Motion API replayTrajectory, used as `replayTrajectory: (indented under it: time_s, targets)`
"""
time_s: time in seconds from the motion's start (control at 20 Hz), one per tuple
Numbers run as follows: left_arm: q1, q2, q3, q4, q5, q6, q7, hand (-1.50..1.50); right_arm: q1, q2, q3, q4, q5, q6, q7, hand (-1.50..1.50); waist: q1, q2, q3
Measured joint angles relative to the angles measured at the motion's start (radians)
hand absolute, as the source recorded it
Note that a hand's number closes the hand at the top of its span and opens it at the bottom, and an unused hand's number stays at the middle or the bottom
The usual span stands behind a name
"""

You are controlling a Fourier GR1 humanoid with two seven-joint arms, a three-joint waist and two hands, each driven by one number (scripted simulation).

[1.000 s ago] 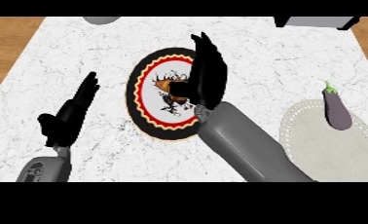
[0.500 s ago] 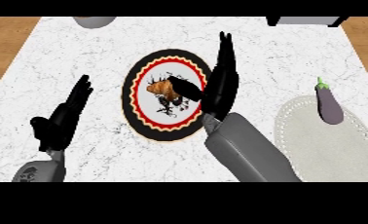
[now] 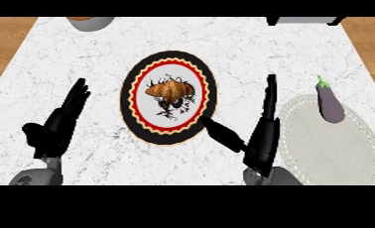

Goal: Pick the croissant from the placemat and place it in the plate

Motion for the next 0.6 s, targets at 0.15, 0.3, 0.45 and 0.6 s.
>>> replayTrajectory:
  time_s: [0.15, 0.3, 0.45, 0.6]
  targets:
    - [-0.013, -0.002, 0.005, 0.015, -0.004, -0.001, -0.001, 0.00, 0.074, -0.104, 0.044, -0.078, -0.137, -0.028, -0.119, -1.50, 0.000, 0.001, 0.000]
    - [-0.003, -0.001, 0.010, 0.018, -0.009, -0.012, -0.016, 0.00, 0.116, -0.152, 0.061, -0.093, -0.263, -0.047, -0.257, -1.50, 0.002, 0.001, 0.000]
    - [0.004, -0.012, 0.008, 0.026, -0.016, -0.012, -0.029, 0.00, 0.169, -0.189, 0.061, -0.101, -0.398, -0.050, -0.402, -1.50, 0.002, 0.002, 0.000]
    - [0.017, -0.018, 0.009, 0.011, -0.017, -0.014, -0.026, 0.00, 0.216, -0.189, 0.028, -0.078, -0.514, -0.024, -0.559, -1.50, 0.002, 0.001, 0.001]
